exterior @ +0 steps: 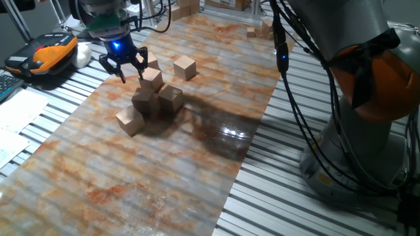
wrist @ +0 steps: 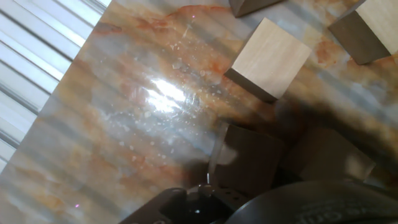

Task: Stack the blocks into a pyramid shape

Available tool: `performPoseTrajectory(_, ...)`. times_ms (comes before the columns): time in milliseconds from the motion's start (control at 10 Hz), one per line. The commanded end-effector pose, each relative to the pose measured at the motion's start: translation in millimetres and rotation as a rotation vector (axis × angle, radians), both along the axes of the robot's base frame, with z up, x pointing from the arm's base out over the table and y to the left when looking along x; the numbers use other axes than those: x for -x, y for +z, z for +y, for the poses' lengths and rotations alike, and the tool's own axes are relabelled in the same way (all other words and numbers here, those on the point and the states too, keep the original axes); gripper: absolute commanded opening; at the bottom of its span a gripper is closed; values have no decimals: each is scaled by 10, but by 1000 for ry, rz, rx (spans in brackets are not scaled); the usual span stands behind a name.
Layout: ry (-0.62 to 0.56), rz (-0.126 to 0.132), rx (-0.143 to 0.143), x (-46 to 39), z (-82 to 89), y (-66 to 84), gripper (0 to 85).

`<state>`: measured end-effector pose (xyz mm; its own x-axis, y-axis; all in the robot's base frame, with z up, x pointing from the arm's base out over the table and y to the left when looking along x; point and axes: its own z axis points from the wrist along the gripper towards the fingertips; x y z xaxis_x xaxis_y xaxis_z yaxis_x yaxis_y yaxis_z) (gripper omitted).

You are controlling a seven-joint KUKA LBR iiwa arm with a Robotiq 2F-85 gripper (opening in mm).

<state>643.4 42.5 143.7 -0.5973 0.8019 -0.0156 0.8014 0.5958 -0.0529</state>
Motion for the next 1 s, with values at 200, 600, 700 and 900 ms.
performPoseTrajectory(200, -15, -6, 1, -32, 7, -22, 510)
performPoseTrajectory(600, -35, -11, 25, -77, 5, -93, 510)
performPoseTrajectory(700, -35, -14, 28, -80, -6, -147, 510)
performPoseTrajectory(900, -33, -16, 40, -70, 13, -227, 510)
